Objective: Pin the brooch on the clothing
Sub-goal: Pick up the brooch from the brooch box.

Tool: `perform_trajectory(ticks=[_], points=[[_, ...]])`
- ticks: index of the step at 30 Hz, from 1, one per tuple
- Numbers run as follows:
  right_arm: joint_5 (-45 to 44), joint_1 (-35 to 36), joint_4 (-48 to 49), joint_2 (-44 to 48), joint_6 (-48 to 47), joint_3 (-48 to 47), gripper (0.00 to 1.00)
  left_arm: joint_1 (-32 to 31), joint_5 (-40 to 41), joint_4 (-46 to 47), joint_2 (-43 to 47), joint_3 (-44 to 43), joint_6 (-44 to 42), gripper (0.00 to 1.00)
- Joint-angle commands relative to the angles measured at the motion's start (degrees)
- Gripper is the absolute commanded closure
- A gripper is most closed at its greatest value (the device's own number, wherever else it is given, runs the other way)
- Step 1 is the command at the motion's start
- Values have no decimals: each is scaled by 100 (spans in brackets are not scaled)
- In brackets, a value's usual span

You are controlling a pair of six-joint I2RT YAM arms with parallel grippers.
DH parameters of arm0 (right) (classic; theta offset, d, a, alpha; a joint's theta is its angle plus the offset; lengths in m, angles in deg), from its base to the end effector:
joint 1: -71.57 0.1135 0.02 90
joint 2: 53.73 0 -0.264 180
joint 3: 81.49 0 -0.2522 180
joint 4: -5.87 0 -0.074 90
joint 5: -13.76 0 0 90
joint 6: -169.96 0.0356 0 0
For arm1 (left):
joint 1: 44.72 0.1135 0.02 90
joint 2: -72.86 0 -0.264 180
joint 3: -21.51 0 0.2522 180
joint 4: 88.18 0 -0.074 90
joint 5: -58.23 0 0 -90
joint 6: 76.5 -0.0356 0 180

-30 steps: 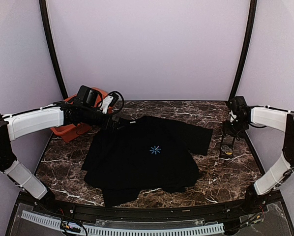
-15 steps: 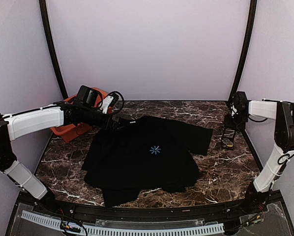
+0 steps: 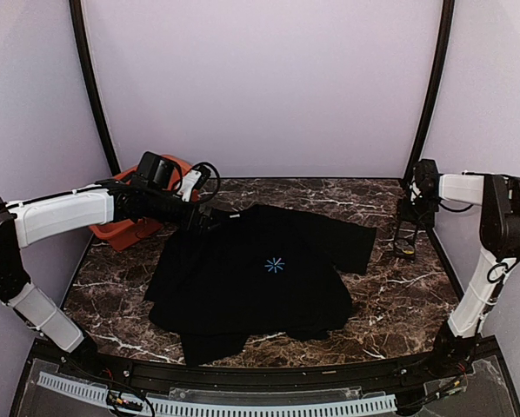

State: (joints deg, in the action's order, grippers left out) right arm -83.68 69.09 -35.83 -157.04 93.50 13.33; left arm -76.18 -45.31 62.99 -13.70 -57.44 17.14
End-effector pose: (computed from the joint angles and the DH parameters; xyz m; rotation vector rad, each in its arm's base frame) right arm 0.3748 -0.0208 0.1974 0.4080 2.5720 -0.1009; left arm 0.2870 -0.1853 0.2791 0.6712 2.1497 -0.5966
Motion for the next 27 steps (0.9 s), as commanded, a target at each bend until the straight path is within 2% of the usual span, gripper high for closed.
perform_trajectory(ticks=[1, 6, 13, 21, 27], points=[[73, -2, 35, -32, -57, -39, 22, -9, -76, -57, -42, 69, -42, 1], [41, -7, 43, 203, -140, 41, 15, -9, -81, -49, -36, 74, -41, 1], [-44, 0, 5, 744, -21, 435, 10, -9, -79, -53, -6, 76, -42, 1], [-35, 3, -27, 1612, 60, 1236, 10, -9, -134, -38, 17, 76, -21, 1], [12, 26, -61, 1508, 33, 1363, 14, -9, -151, -27, 15, 71, -2, 1]])
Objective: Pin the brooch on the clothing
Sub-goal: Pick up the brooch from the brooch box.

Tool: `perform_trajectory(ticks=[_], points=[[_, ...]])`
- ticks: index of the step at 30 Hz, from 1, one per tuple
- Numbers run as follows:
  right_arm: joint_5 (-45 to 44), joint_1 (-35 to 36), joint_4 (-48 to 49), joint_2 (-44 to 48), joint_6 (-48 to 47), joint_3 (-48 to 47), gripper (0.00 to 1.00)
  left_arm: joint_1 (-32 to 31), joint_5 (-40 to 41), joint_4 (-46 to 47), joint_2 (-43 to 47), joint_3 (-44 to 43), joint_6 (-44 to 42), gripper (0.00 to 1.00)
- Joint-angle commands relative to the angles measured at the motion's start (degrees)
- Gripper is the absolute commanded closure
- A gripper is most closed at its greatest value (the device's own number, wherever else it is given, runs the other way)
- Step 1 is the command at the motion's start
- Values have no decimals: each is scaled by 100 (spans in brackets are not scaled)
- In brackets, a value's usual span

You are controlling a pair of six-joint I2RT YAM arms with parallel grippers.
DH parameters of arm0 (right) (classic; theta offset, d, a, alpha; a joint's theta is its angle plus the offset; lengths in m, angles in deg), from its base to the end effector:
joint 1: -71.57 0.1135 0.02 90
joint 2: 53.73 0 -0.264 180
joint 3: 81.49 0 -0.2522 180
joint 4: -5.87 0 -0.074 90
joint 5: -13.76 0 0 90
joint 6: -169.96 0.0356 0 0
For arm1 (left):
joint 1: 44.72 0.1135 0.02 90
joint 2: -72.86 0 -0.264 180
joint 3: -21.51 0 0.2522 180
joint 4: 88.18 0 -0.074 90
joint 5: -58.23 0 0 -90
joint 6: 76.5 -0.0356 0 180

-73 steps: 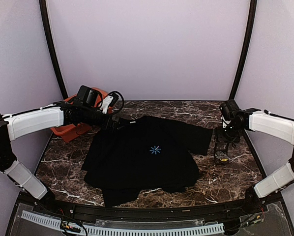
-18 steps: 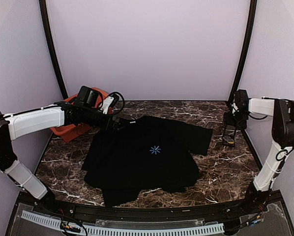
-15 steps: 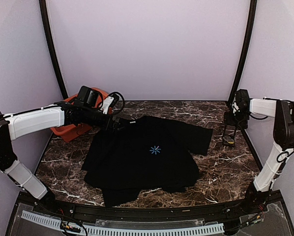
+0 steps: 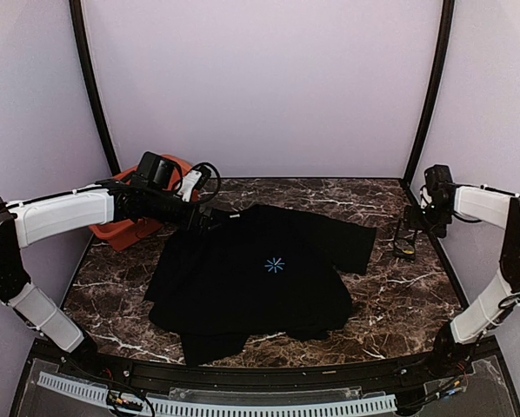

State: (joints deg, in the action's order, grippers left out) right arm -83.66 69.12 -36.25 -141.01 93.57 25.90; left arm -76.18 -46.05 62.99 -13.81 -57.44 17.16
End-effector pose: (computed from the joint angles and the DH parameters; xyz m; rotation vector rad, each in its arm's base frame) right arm 0.3108 -0.0179 0.2219 0.4053 2.5195 -0.0907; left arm 0.2869 -0.1858 0.2786 0.6784 2.1504 -0.6106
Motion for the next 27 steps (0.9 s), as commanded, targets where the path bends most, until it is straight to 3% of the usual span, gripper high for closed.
perform_trajectory(ticks=[1, 12, 27], points=[[31, 39, -23, -159, 29, 91, 15, -9, -71, -25, 27, 75, -5, 1], [-293, 484, -156, -1043, 31, -318, 15, -9, -24, -40, 45, 81, 5, 1], [-478, 542, -125, -1426, -7, -628, 21, -9, -57, -40, 54, 76, -2, 1]])
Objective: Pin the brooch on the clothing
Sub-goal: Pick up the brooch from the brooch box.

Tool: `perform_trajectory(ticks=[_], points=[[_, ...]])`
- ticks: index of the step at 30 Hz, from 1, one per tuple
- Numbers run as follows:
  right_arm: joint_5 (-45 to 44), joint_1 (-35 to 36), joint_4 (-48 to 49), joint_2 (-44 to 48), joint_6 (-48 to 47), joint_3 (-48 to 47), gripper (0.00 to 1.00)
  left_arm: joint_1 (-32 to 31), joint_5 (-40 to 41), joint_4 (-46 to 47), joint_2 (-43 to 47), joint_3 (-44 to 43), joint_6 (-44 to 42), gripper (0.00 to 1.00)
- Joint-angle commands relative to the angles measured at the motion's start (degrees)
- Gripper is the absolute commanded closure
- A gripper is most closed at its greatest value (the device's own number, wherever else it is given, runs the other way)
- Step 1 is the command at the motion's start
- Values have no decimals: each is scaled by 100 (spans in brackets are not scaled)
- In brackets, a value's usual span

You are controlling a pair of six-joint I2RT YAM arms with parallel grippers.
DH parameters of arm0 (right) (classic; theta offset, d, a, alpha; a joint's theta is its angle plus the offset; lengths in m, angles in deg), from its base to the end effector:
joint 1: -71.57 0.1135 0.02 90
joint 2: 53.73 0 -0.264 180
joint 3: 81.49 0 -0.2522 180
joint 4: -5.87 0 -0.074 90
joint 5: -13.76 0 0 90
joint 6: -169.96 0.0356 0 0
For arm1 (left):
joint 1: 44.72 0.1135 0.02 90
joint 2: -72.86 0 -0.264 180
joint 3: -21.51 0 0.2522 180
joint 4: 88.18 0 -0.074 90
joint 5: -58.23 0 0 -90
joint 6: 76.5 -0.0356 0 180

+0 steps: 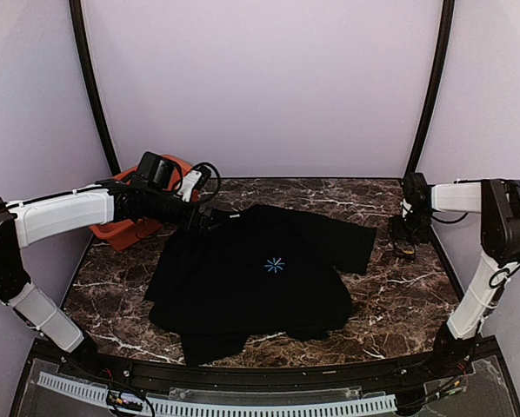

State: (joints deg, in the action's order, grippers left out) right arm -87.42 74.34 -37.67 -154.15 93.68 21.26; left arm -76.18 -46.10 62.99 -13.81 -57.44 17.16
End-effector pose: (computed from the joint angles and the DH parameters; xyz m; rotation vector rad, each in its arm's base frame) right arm 0.3426 0.0097 0.1739 0.3126 2.6891 -0.1822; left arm 0.2869 -0.1859 0.2786 0.6789 2.1503 -0.6116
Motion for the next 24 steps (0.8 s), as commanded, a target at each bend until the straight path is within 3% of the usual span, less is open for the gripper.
perform_trajectory(ticks=[1, 24], points=[[-101, 22, 23, -132, -18, -179, 21, -5, -50, -46, 54, 76, -8, 1], [-95, 49, 95, -406, -44, -162, 33, -9, -112, -30, 28, 76, 11, 1]])
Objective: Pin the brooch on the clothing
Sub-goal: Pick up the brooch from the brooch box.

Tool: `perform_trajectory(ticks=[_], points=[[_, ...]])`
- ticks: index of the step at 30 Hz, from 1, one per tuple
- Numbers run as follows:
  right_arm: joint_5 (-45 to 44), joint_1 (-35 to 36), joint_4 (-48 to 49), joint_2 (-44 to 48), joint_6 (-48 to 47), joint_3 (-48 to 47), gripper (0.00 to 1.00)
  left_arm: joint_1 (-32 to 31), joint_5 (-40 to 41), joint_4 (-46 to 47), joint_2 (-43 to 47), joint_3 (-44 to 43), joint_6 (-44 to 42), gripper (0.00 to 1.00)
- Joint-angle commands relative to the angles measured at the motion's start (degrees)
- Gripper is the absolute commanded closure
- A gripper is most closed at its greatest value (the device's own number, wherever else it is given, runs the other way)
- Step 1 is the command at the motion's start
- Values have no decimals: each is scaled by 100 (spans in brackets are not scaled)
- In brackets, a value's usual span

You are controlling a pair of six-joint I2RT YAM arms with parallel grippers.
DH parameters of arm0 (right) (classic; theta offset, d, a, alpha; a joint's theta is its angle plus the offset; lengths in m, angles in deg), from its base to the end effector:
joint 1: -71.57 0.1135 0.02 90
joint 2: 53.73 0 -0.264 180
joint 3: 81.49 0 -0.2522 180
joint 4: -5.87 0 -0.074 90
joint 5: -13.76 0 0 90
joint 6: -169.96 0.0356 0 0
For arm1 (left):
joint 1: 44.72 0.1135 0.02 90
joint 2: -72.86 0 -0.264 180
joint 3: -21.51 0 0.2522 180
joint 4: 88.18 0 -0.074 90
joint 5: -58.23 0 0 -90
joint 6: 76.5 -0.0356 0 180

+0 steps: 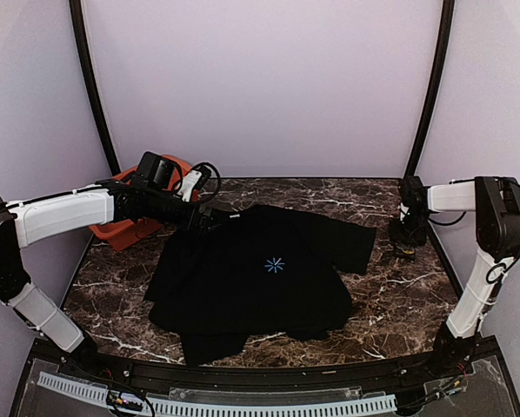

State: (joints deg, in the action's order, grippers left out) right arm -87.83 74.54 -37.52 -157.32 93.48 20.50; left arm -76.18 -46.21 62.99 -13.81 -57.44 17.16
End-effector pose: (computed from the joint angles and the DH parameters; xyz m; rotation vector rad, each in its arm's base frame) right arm 0.3485 0.0109 0.1596 0.3037 2.7270 -0.2025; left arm 0.2869 -0.1859 0.2786 0.6800 2.1501 -0.6137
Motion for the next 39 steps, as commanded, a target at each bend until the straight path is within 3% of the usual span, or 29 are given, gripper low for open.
perform_trajectory(ticks=[1, 16, 30, 39], points=[[-53, 28, 80, -86, -30, -88, 35, -9, -102, -31, 28, 76, 7, 1], [-5, 28, 106, -129, -33, -103, 39, -9, -110, -31, 44, 85, 11, 1], [62, 28, 140, -76, -34, -75, 59, -9, -90, -31, 61, 85, -8, 1], [30, 28, 164, 88, -3, -40, 60, -9, -99, -38, 60, 78, -16, 1]])
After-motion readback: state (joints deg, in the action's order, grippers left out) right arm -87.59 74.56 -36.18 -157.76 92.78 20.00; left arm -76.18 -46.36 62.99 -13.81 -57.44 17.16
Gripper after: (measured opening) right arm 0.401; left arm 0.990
